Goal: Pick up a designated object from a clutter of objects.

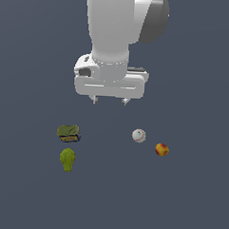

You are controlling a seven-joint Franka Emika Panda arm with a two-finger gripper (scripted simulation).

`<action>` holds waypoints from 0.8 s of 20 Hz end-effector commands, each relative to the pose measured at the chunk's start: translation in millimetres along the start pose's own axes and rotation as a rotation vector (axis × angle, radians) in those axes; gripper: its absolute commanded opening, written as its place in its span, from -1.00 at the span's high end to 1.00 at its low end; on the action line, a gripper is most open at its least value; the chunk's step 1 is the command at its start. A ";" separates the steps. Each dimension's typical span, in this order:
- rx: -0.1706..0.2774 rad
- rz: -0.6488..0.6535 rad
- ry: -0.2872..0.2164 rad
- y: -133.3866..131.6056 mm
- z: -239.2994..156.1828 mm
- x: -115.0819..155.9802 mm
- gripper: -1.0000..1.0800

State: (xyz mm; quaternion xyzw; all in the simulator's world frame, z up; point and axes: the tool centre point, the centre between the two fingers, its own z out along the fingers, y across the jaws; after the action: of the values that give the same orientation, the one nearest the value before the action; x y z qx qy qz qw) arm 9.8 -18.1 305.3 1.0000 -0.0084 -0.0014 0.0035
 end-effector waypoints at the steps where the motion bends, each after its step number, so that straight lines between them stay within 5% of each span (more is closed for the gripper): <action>1: 0.000 0.000 0.000 0.0 0.0 0.0 -0.92; 16: -0.024 0.027 0.012 11.7 1.3 1.8 -0.92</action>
State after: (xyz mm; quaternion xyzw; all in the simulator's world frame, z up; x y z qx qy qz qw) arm 11.1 -30.7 304.7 0.9996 -0.0210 0.0047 0.0160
